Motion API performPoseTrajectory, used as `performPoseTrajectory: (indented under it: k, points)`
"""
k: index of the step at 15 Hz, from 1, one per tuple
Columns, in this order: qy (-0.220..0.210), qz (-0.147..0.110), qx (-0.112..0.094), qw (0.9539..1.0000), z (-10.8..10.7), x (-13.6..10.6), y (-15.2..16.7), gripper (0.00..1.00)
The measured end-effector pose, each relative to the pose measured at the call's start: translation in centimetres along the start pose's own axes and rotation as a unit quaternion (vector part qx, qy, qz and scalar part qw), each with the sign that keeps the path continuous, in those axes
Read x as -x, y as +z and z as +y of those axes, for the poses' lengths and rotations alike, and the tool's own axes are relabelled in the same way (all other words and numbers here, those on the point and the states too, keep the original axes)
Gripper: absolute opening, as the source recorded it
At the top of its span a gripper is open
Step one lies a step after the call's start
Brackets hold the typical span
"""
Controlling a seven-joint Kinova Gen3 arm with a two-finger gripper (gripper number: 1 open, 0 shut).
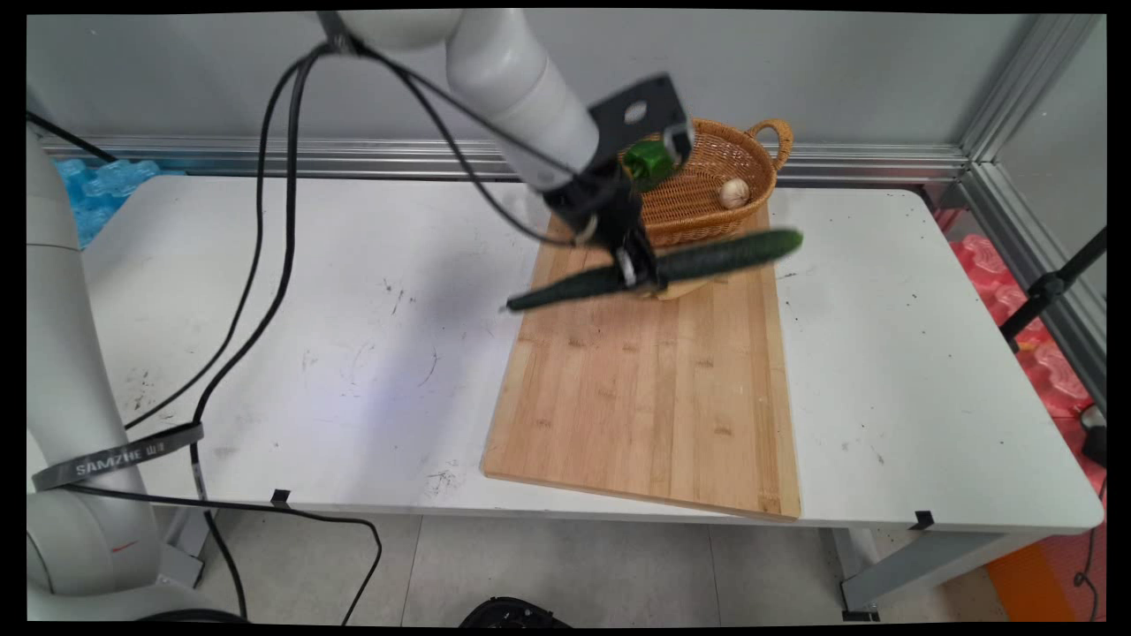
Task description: Place the picked object in the vegetable basket
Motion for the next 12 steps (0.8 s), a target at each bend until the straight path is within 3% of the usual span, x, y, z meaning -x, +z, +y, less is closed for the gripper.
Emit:
performPoseTrajectory:
  k: [5, 12]
  points:
    - [0.017, 0.024, -0.039, 0.9988, -4.6, -2.5, -0.6, 0.00]
    - [0.047, 0.038, -0.073, 0.9955, -10.3, -5.5, 2.7, 0.00]
